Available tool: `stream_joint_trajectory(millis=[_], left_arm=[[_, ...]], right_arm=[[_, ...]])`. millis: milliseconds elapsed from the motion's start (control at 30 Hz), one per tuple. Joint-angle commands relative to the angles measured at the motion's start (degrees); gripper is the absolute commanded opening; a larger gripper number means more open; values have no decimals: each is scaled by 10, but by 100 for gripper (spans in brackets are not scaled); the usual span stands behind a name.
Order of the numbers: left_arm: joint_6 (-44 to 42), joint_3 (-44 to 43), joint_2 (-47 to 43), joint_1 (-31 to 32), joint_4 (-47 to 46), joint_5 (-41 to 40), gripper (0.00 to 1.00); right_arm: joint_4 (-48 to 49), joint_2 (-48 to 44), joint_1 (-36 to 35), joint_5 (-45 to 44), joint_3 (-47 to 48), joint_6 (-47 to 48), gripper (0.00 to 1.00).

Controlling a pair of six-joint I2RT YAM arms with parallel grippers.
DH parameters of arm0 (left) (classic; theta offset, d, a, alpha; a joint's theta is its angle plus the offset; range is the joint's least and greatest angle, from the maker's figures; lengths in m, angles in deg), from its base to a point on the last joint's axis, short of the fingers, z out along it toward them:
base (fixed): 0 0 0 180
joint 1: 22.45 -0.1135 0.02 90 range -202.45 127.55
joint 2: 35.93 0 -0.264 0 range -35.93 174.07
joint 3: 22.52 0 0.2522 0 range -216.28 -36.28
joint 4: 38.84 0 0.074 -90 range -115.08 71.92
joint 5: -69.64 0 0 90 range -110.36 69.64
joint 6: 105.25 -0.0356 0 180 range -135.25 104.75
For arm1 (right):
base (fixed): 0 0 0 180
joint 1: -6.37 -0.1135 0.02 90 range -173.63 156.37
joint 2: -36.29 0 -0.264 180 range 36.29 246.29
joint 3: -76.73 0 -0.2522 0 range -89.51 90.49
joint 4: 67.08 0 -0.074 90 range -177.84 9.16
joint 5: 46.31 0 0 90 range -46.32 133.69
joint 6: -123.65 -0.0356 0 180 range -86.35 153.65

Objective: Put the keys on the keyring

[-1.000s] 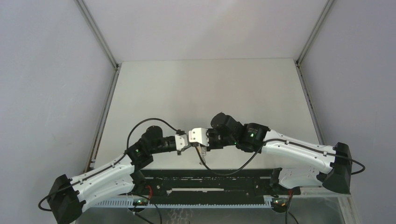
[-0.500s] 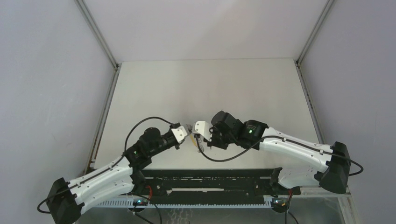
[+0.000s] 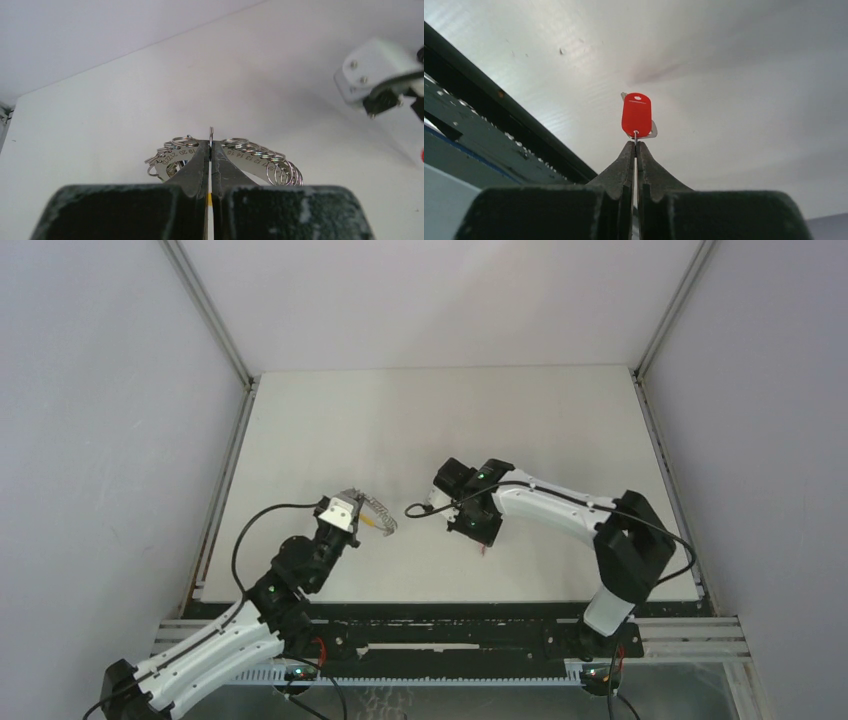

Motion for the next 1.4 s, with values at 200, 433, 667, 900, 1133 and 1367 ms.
stream_joint_trajectory(millis=[200,433,667,900,1133,1367], left_arm=[[17,7,-28,-2,-49,-43,0],[16,6,-33,-2,-46,-39,0],[15,7,-33,-2,-47,-37,0],[15,6,-25,-2,-50,-32,0],[14,10,-34,-2,-54,-31,0],[16,12,-36,-2,-57,-33,0]], right_arm=[[-112,121,7,-17,78,-4,0],[-106,200,13,-22,131,17,0],[-114,273,11,-33,191,32,0],[-116,288,6,-38,215,33,10],[-61,197,8,-25,171,20,26],[69,50,16,10,38,-14,32]])
